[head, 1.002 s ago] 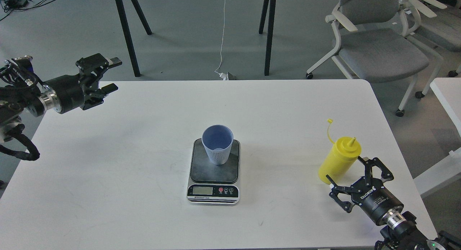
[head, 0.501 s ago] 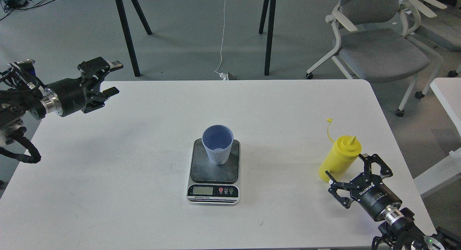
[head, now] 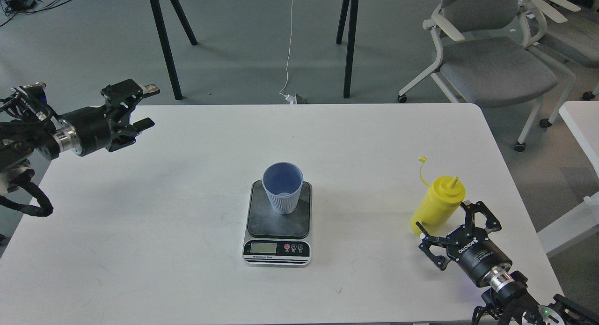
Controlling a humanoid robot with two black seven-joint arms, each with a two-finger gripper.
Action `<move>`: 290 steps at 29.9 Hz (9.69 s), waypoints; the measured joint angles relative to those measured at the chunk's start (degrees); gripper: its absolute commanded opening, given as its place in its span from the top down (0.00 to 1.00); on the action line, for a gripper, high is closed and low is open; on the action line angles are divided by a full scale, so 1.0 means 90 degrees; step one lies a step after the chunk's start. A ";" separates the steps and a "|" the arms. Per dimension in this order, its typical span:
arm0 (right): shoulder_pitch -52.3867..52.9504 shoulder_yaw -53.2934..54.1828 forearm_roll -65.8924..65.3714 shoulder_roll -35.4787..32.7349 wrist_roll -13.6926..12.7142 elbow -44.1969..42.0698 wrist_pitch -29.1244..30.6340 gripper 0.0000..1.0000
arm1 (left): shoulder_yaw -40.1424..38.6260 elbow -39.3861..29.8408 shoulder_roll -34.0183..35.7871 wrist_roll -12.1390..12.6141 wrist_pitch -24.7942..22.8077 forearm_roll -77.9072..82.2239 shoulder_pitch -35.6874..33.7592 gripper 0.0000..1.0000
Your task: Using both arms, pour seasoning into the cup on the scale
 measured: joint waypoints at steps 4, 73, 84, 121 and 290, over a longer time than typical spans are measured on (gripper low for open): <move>0.0035 0.0000 0.0000 0.0060 -0.0001 -0.0047 0.0000 0.02 | 0.0002 0.0000 0.0004 0.0000 0.0000 0.0000 0.0021 0.01; 0.2738 0.0201 -0.2017 -0.0109 0.0187 0.0301 0.0000 0.64 | -0.0031 0.0001 -0.0019 0.0000 0.0000 -0.0010 0.0102 0.01; 0.4507 -0.1182 -0.3457 -0.0113 0.0354 0.0177 0.0000 0.64 | -0.0033 0.0000 0.0017 0.0000 0.0000 -0.0010 0.0106 0.01; 0.6774 -0.3022 -0.6193 0.1707 0.0656 -0.2661 -0.0196 0.63 | -0.0043 0.0000 0.0010 0.0000 0.0000 -0.0010 0.0178 0.01; 0.0291 0.0621 0.0537 0.2450 0.0887 -0.0603 0.0000 0.05 | 0.0036 0.0000 0.0032 0.0000 0.0000 0.0009 0.0434 0.01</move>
